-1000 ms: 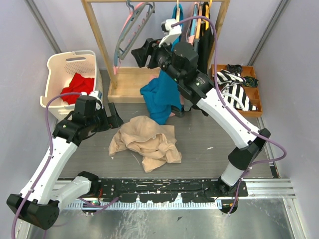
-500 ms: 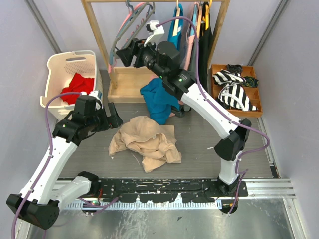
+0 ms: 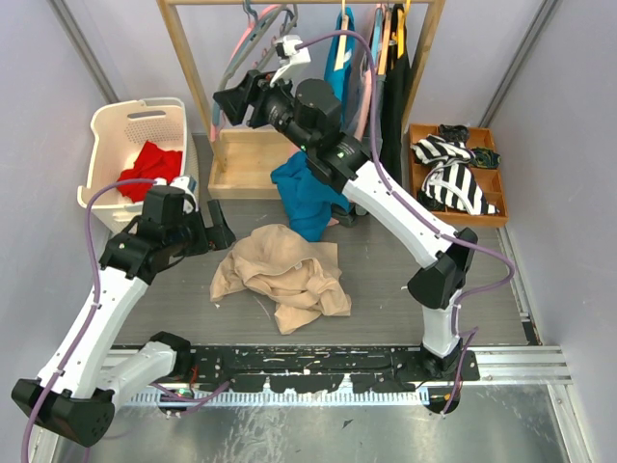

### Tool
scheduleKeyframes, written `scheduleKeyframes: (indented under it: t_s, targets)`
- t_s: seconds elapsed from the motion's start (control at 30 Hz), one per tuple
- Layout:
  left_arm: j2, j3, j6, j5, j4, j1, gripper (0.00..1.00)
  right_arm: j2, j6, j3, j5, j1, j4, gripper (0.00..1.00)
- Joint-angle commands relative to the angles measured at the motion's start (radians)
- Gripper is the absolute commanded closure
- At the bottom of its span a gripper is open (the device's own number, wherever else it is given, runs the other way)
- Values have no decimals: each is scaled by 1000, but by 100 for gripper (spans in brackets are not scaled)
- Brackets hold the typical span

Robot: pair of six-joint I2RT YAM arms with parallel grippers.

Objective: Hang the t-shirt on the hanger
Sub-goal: Pick up the hanger from the clothesline.

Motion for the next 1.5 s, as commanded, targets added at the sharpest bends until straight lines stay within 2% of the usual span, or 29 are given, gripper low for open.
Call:
scheduleKeyframes:
  t_s: [0.0, 0.33, 0.6, 0.73, 0.87, 1.17, 1.47]
  targets:
    - [-18, 37, 18, -13, -9, 8, 2, 25, 15, 79, 20, 6, 63, 36]
    - [-31, 41, 28, -12, -21, 22, 2, 74, 19, 144, 60, 8, 39, 50]
    - [-35, 35, 26, -4, -17, 26, 2, 52, 5, 133, 69, 8, 36, 70]
    - [-36, 35, 25, -4, -18, 26, 2, 33, -2, 117, 77, 9, 35, 76]
    - [-39, 35, 25, -3, -19, 26, 2, 5, -12, 96, 84, 8, 34, 89]
    - [-40, 34, 21, 1, -19, 26, 2, -62, -46, 72, 86, 8, 14, 99]
    - [-47, 36, 15, 3, -22, 26, 2, -87, -52, 86, 34, 9, 7, 99]
